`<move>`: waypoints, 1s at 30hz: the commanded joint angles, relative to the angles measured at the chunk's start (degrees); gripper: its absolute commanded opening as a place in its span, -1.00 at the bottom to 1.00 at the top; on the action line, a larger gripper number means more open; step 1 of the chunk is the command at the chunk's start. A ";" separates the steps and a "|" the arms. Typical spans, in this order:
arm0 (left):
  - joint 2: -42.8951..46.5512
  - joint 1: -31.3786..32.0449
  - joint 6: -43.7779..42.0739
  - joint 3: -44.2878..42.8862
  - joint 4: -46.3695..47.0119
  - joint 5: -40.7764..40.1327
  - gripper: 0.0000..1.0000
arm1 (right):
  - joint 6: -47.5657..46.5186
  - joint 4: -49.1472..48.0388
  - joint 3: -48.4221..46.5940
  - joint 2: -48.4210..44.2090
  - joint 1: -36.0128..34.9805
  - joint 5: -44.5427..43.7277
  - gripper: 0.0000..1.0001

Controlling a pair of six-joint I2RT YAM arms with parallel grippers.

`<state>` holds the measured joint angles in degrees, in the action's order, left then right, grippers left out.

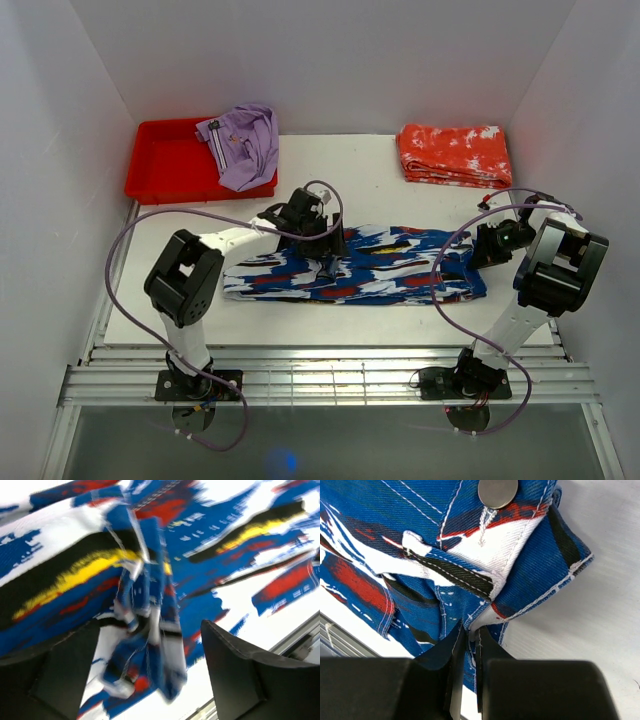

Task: Fold and stack the trousers
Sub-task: Fold the trousers

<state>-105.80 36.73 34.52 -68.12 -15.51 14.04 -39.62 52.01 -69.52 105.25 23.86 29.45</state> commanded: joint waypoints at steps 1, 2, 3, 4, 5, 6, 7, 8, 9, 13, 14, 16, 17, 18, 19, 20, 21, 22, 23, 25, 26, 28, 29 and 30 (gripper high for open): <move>10.66 0.45 -6.37 -0.53 -1.18 -3.58 0.88 | -0.02 1.43 -0.01 -1.10 -0.57 2.37 -0.84; 12.44 0.36 -8.14 -0.53 -3.11 -4.11 0.89 | -0.02 1.43 0.08 -1.10 -0.65 2.02 -0.84; 15.59 0.19 -9.46 -0.61 -4.60 -6.11 0.90 | -0.11 1.34 0.17 -1.10 -0.65 1.49 -0.84; 17.10 -1.38 -10.61 -0.44 -7.49 -6.31 0.91 | -0.55 1.34 0.26 -1.36 -0.65 1.14 -0.84; 18.60 -3.05 -12.10 -0.18 -9.09 -6.05 0.93 | -0.72 1.34 0.43 -1.54 -0.57 0.87 -0.84; 20.00 -5.24 -12.89 1.04 -10.32 -3.61 0.96 | -0.90 1.25 0.52 -1.72 -0.57 0.26 -0.84; 22.63 -11.01 -13.68 2.10 -11.99 -1.15 0.96 | -1.16 1.25 0.52 -2.06 -0.57 0.08 -0.84; 23.78 -14.29 -17.17 3.07 -12.61 2.10 0.96 | -1.25 1.17 0.52 -2.16 -0.57 -0.01 -0.84; 24.84 -17.54 -19.21 3.95 -13.40 7.26 0.96 | -1.25 1.25 0.43 -2.24 -0.57 -0.27 -0.84; 29.59 -30.56 -29.76 9.13 -16.03 19.34 0.96 | -1.25 1.25 0.26 -2.25 -0.65 -0.62 -0.84; 31.25 -30.58 -31.87 9.32 -16.39 20.14 0.96 | -1.08 1.25 0.17 -2.24 -0.65 -0.89 -0.84; 33.80 -27.96 -34.70 10.72 -14.31 19.63 0.96 | -0.90 1.51 0.17 -2.16 -0.65 -0.71 -0.84; 36.34 -26.46 -36.61 12.81 -13.07 19.18 0.96 | -0.81 1.60 0.17 -2.16 -0.57 -0.71 -0.84; 37.06 -24.36 -38.37 13.70 -12.10 17.44 0.96 | -0.64 1.52 0.17 -2.07 -0.57 -0.71 -0.84; 37.42 -19.47 -39.17 14.32 -10.61 14.64 0.96 | -0.46 1.60 0.00 -1.98 -0.65 -0.80 -0.84; 37.33 -17.24 -40.14 15.11 -10.42 10.08 0.93 | -0.38 1.60 -0.01 -1.89 -0.65 -0.89 -0.84; 36.11 -15.13 -41.02 15.29 -10.33 7.52 0.89 | -0.29 1.52 -0.09 -1.81 -0.65 -0.89 -0.84; 35.32 -12.50 -42.59 15.64 -10.07 5.23 0.84 | -0.03 1.52 -0.09 -1.72 -0.65 -0.97 -0.84; 34.53 -11.86 -44.00 16.17 -10.07 2.33 0.73 | 0.15 1.34 -0.18 -1.72 -0.65 -0.89 -0.84; 32.77 -11.42 -52.91 16.09 -13.47 2.73 0.72 | 0.42 1.25 -0.18 -1.80 -0.65 -0.71 -0.84; 32.59 -11.42 -56.29 16.00 -14.71 3.27 0.72 | 0.42 1.34 -0.09 -1.89 -0.65 -0.80 -0.84; 33.28 -11.33 -61.04 16.87 -16.04 1.35 0.71 | 0.33 1.34 0.08 -1.89 -0.65 -1.33 -0.84; 33.55 -11.16 -64.89 17.05 -16.22 0.47 0.70 | -0.02 1.34 0.17 -1.72 -0.65 -1.68 -0.84; 33.81 -10.98 -66.24 16.53 -16.31 -0.24 0.72 | -0.20 1.25 0.43 -1.72 -0.65 -2.11 -0.85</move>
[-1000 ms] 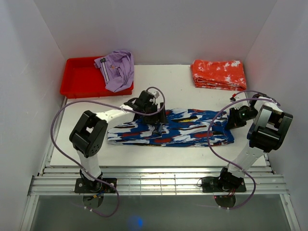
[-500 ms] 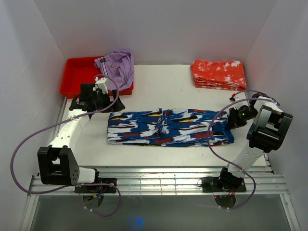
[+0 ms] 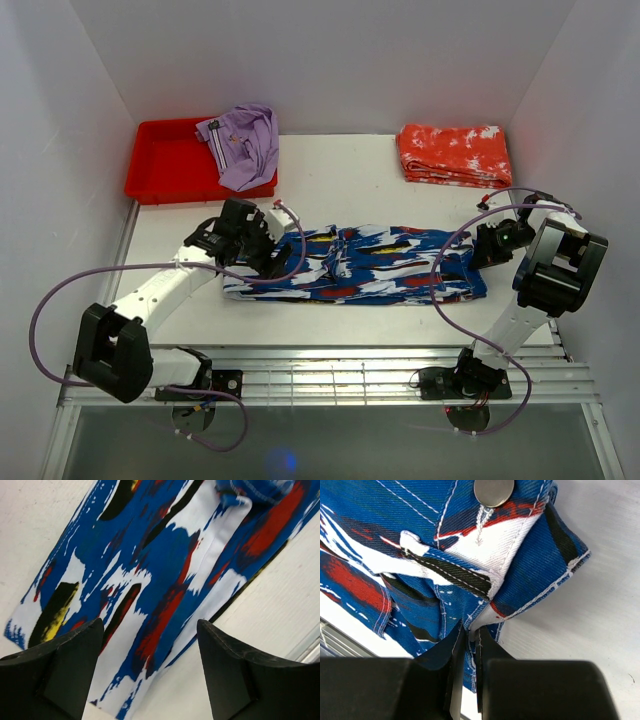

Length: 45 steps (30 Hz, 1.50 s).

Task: Fold and stack the trousers
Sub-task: Fold the trousers

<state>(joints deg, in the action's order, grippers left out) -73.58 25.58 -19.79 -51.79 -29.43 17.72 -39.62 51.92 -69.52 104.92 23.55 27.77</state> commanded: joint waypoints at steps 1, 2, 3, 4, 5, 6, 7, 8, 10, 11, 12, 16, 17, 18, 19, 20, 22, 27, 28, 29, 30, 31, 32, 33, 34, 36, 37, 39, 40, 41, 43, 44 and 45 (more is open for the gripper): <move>1.51 1.13 -12.72 -0.32 -2.91 -4.44 0.73 | -0.20 1.25 0.52 -1.30 -0.35 -0.61 -0.84; 1.16 2.09 -11.86 -1.20 -3.52 -4.62 0.75 | -0.11 1.25 0.61 -1.13 -0.35 -0.61 -0.85; 0.72 3.15 -11.07 -2.17 -4.49 -3.84 0.76 | 0.06 1.34 0.70 -1.04 -0.35 -0.26 -0.84; 0.37 5.77 -9.58 -3.04 -4.93 -2.44 0.76 | 0.24 1.25 0.61 -0.86 -0.35 -0.09 -0.84; -0.07 7.45 -7.39 -2.88 -4.33 -2.51 0.77 | 0.41 1.25 0.44 -0.77 -0.26 0.09 -0.84; -0.51 9.20 -3.71 -2.70 -3.80 -2.51 0.76 | 0.85 1.34 0.26 -0.60 -0.35 0.44 -0.85; -0.95 12.44 -1.41 -1.57 -1.01 -4.51 0.74 | 1.03 1.25 -0.18 -0.42 -0.35 0.53 -0.84; -2.17 13.60 0.87 -0.86 1.02 -5.31 0.74 | 1.21 1.25 -0.36 -0.34 -0.35 0.71 -0.84; -4.45 18.07 4.40 -0.42 4.62 -10.12 0.72 | 1.65 1.34 -0.88 -0.25 -0.35 0.97 -0.85; -5.77 19.32 4.67 -0.50 5.78 -11.72 0.71 | 1.65 1.34 -0.97 -0.25 -0.35 0.97 -0.84; -8.13 20.37 4.15 -0.50 6.66 -12.78 0.68 | 1.65 1.34 -0.97 -0.33 -0.26 0.88 -0.84; -11.75 22.05 1.26 -1.47 10.44 -16.57 0.51 | 0.95 1.78 -1.06 -0.42 -0.35 0.44 -0.85; -12.20 22.14 0.55 -1.91 10.71 -18.23 0.48 | 0.68 1.69 -0.89 -0.42 -0.35 0.36 -0.84; -12.55 22.23 -0.07 -2.26 11.06 -19.11 0.47 | 0.51 1.61 -0.62 -0.42 -0.35 0.09 -0.84; -12.99 22.58 -1.12 -2.44 11.67 -19.64 0.46 | 0.24 1.69 -0.53 -0.42 -0.35 0.09 -0.84; -13.34 22.75 -1.47 -2.44 11.94 -20.08 0.45 | 0.15 1.61 -0.27 -0.34 -0.35 0.09 -0.84; -14.30 23.19 -2.70 -2.26 12.73 -21.40 0.45 | 0.06 1.52 -0.18 -0.16 -0.35 0.00 -0.84; -16.24 23.64 -4.82 -0.95 12.91 -21.85 0.44 | 0.06 1.43 -0.62 0.02 -0.35 0.18 -0.84; -16.07 23.64 -5.25 -0.25 12.65 -21.15 0.44 | 0.06 1.52 -0.79 0.02 -0.35 0.09 -0.84; -15.54 23.64 -5.61 0.19 12.47 -20.71 0.44 | 0.06 1.43 -0.97 0.10 -0.35 0.01 -0.84; -15.02 23.64 -6.22 0.63 12.38 -20.09 0.45 | 0.06 1.43 -1.15 0.19 -0.26 -0.08 -0.84; -14.58 23.64 -6.49 1.42 12.38 -19.57 0.48 | 0.15 1.52 -1.15 0.19 -0.35 -0.08 -0.84; -13.88 23.64 -6.57 1.78 12.29 -19.39 0.48 | 0.15 1.43 -1.15 0.28 -0.35 -0.08 -0.84; -13.78 23.64 -6.92 2.04 12.20 -19.47 0.49 | 0.15 1.43 -1.24 0.28 -0.35 0.00 -0.84; -13.87 23.64 -6.93 2.48 12.29 -20.08 0.49 | 0.15 1.43 -1.15 0.37 -0.26 0.00 -0.84; -14.22 23.64 -7.36 3.10 13.60 -21.22 0.46 | 0.24 1.52 -1.15 0.54 -0.26 0.00 -0.85; -14.31 23.64 -7.63 3.62 14.31 -21.93 0.42 | 0.24 1.43 -1.06 0.46 -0.35 0.00 -0.85; -14.48 23.64 -8.59 5.03 16.06 -23.95 0.21 | 0.24 1.43 -1.15 0.37 -0.26 -0.08 -0.84; -14.57 23.64 -9.21 5.38 16.42 -24.56 0.15 | 0.15 1.43 -1.24 0.19 -0.35 -0.17 -0.85; -14.40 23.64 -9.30 5.99 16.68 -25.18 0.06 | 0.07 1.52 -1.24 0.28 -0.35 -0.35 -0.84; -13.70 23.64 -9.48 6.35 17.12 -25.62 0.01 | -0.02 1.43 -1.24 0.19 -0.26 -0.70 -0.84; -13.26 23.64 -9.48 6.52 17.39 -25.97 0.01 | -0.02 1.43 -1.24 0.28 -0.26 -0.70 -0.84; -12.91 23.55 -9.65 6.70 17.48 -26.15 0.03 | -0.02 1.43 -1.15 0.37 -0.26 -0.70 -0.84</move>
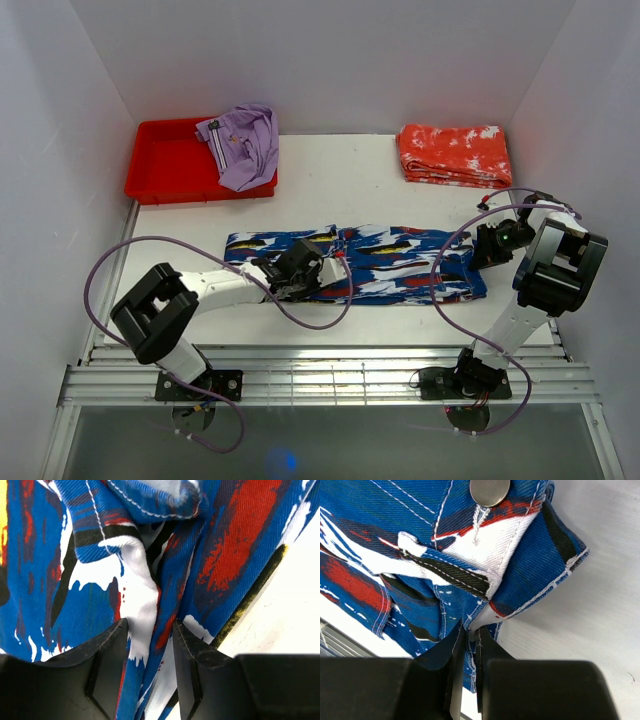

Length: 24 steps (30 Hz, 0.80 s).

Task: Fold and stack the trousers
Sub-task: Fold the trousers

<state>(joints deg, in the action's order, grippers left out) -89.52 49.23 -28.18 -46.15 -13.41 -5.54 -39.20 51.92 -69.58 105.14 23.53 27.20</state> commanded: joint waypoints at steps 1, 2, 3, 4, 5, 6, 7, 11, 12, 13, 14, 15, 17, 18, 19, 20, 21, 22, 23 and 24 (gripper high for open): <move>3.38 -0.10 -1.35 1.06 1.46 -3.07 0.04 | -0.44 1.52 -1.00 0.15 -0.24 -0.13 -0.84; 3.47 -0.10 -1.61 1.06 1.37 -3.16 0.04 | -0.53 1.43 -0.99 0.15 -0.24 -0.04 -0.85; 3.56 -0.10 -1.78 1.24 1.37 -3.25 0.04 | -0.53 1.43 -0.82 0.24 -0.24 -0.13 -0.84; 3.99 -0.10 -1.87 1.50 1.46 -3.25 0.02 | -0.53 1.43 -0.82 0.24 -0.24 -0.13 -0.84; 4.26 -0.10 -2.31 1.68 1.46 -3.25 0.00 | -0.53 1.43 -0.91 0.24 -0.24 -0.13 -0.84; 4.61 -0.10 -2.49 2.03 1.63 -3.16 -0.01 | -0.53 1.52 -0.91 0.15 -0.24 -0.13 -0.84; 4.96 -0.10 -2.58 2.03 1.54 -3.07 0.00 | -0.61 1.52 -0.91 0.15 -0.24 -0.22 -0.84; 6.19 -0.19 -2.14 1.85 0.84 -2.63 0.08 | -0.79 1.43 -0.82 0.15 -0.15 -0.31 -0.85; 6.28 -0.71 -1.70 1.77 0.32 -2.02 0.05 | -0.70 1.52 -0.82 0.24 -0.15 -0.22 -0.84; 6.28 -0.80 -1.61 1.68 0.14 -1.41 -0.05 | -0.70 1.43 -0.82 0.15 -0.15 -0.22 -0.84; 6.28 -0.81 -1.70 1.94 -0.04 -1.49 -0.10 | -0.70 1.43 -0.82 0.15 -0.15 -0.13 -0.85; 6.54 -0.98 -2.05 2.12 0.31 -1.58 -0.16 | -0.70 1.43 -0.82 0.24 -0.15 -0.04 -0.85; 6.63 -1.24 -2.31 2.64 0.40 -1.67 -0.36 | -0.79 1.43 -0.82 0.24 -0.15 -0.22 -0.85; 6.81 -1.42 -2.57 2.91 0.31 -1.67 -0.45 | -0.79 1.43 -0.82 0.24 -0.24 -0.22 -0.85; 6.81 -1.51 -2.75 3.08 0.23 -1.67 -0.53 | -0.79 1.43 -0.91 0.15 -0.24 -0.31 -0.85; 6.81 -1.60 -2.84 3.35 0.05 -1.58 -0.71 | -0.79 1.52 -0.91 0.06 -0.15 -0.31 -0.84; 6.90 -1.77 -2.93 3.44 -0.82 -1.40 -0.79 | -0.79 1.43 -0.91 0.06 -0.15 -0.31 -0.85; 7.25 -1.77 -3.19 3.61 -1.26 -1.14 -0.88 | -0.79 1.43 -0.91 0.06 -0.24 -0.31 -0.85; 7.42 -1.77 -3.28 3.79 -1.79 -0.70 -1.00 | -0.79 1.43 -0.99 0.06 -0.15 -0.31 -0.85; 7.69 -1.95 -3.45 4.48 -2.75 -0.61 -1.00 | -0.70 1.43 -0.99 0.15 -0.24 -0.31 -0.84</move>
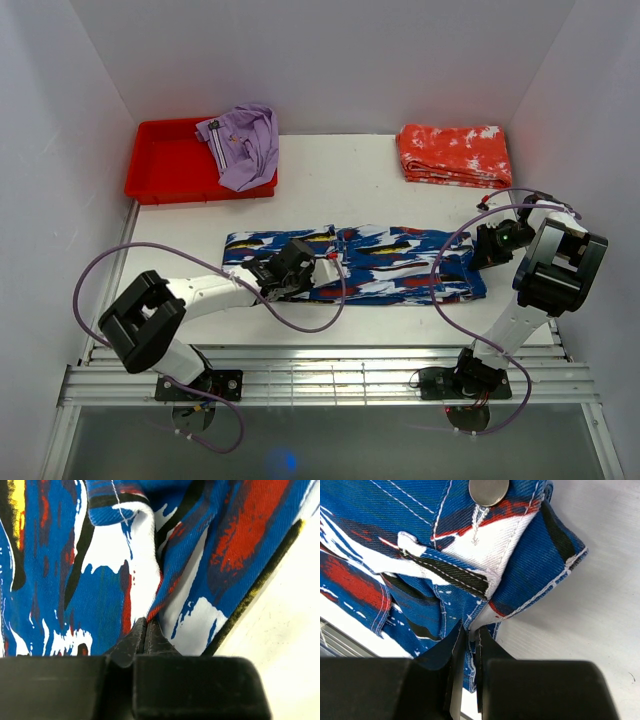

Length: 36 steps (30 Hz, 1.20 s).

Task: Fold and stack the trousers
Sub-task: Fold the trousers

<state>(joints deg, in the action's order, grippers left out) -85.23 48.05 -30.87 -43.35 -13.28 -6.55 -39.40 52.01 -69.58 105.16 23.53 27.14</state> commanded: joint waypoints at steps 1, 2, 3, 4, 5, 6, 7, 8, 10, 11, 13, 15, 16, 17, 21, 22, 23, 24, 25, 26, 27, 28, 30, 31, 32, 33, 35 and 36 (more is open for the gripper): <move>4.36 -0.77 -0.85 2.22 -3.42 0.48 -1.00 | -0.51 1.43 -0.99 0.22 -0.15 -0.24 -0.85; 4.89 -0.77 -1.20 2.74 -3.77 0.57 -1.00 | -0.59 1.43 -1.08 0.22 -0.24 -0.41 -0.84; 5.42 -1.03 -1.38 3.97 -4.29 0.22 -1.00 | -0.59 1.34 -1.08 0.22 -0.15 -0.50 -0.84; 6.47 -1.12 -1.47 4.59 -4.39 0.22 -1.00 | -0.59 1.43 -1.08 0.22 -0.24 -0.50 -0.84; 6.92 -1.38 -1.56 5.12 -4.56 0.13 -1.00 | -0.68 1.34 -1.08 0.30 -0.24 -0.50 -0.84; 7.27 -1.90 -1.56 5.82 -5.09 0.13 -1.00 | -0.68 1.34 -1.00 0.30 -0.24 -0.50 -0.84; 7.45 -2.17 -1.56 6.08 -5.53 0.13 -1.00 | -0.68 1.34 -1.08 0.22 -0.15 -0.50 -0.84; 7.88 -2.43 -1.47 6.26 -5.62 0.22 -1.00 | -0.68 1.43 -1.00 0.39 -0.24 -0.50 -0.84; 8.33 -3.23 -1.47 6.70 -5.44 0.39 -1.00 | -0.68 1.34 -0.99 0.30 -0.24 -0.42 -0.84; 8.33 -3.32 -1.38 6.53 -5.44 0.39 -1.00 | -0.68 1.34 -0.99 0.39 -0.15 -0.16 -0.84; 7.80 -3.40 -0.77 5.48 -5.27 0.39 -0.92 | -0.51 1.34 -0.91 0.48 -0.15 -0.07 -0.84; 6.84 -3.58 0.37 3.99 -5.88 0.57 -0.73 | -0.42 1.34 -0.73 0.31 -0.24 -0.06 -0.85; 6.92 -3.84 0.81 3.11 -6.67 1.35 -0.61 | -0.50 1.43 -0.56 0.13 -0.15 -0.15 -0.84; 7.09 -4.02 1.42 1.01 -7.63 3.45 -0.33 | -0.68 1.52 -0.56 -0.31 -0.15 -0.41 -0.84; 12.44 -6.47 3.45 -4.19 -14.74 12.85 0.22 | -1.91 2.30 -1.08 -1.36 -0.15 -1.29 -0.85; 15.24 -7.35 4.76 -5.15 -15.63 14.53 0.31 | -2.43 3.00 -1.60 -1.37 -0.15 -1.21 -0.84; 16.49 -8.23 5.73 -7.08 -17.47 17.76 0.42 | -2.70 4.93 -3.52 -1.37 -0.15 -1.03 -0.71; 17.54 -10.94 6.69 -8.14 -18.09 19.28 0.45 | -2.96 5.81 -4.59 -1.37 -0.15 -0.86 -0.31; 19.03 -12.79 7.83 -9.19 -18.71 20.77 0.47 | -3.23 6.61 -5.64 -1.63 -0.15 -0.60 -0.19; 19.66 -14.72 10.02 -10.08 -19.24 22.44 0.48 | -3.32 7.14 -7.92 -2.50 -0.15 -0.16 -0.11; 20.01 -18.74 11.09 -11.39 -19.94 25.24 0.50 | -3.40 7.75 -9.16 -3.03 -0.15 0.11 0.07; 20.28 -20.61 12.23 -11.75 -20.12 26.14 0.51 | -3.32 8.11 -10.56 -3.64 -0.32 0.37 0.13; 19.84 -26.74 15.22 -12.71 -21.17 29.29 0.51 | -2.09 8.89 -15.20 -4.88 -1.03 1.51 0.15; 19.41 -29.04 16.36 -12.89 -21.17 30.18 0.51 | -1.57 9.16 -16.89 -5.23 -1.64 2.04 0.15; 18.36 -32.03 17.59 -12.98 -21.35 31.84 0.51 | -0.86 9.25 -18.47 -5.67 -3.38 3.18 0.15; 17.74 -39.28 19.86 -13.07 -21.87 34.38 0.51 | 0.45 9.34 -21.36 -5.93 -4.62 3.97 0.16; 15.72 -47.22 21.90 -13.25 -22.66 43.17 0.54 | 2.56 8.46 -23.40 -6.55 -9.69 6.42 0.25; 12.93 -55.53 22.69 -13.42 -23.97 46.59 0.55 | 3.61 8.03 -24.19 -6.64 -11.64 7.48 0.33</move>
<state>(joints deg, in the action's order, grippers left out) -68.62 5.19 -13.96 -56.07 -32.23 27.27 -38.76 58.76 -90.30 101.51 18.33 28.77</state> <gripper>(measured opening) 0.768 0.647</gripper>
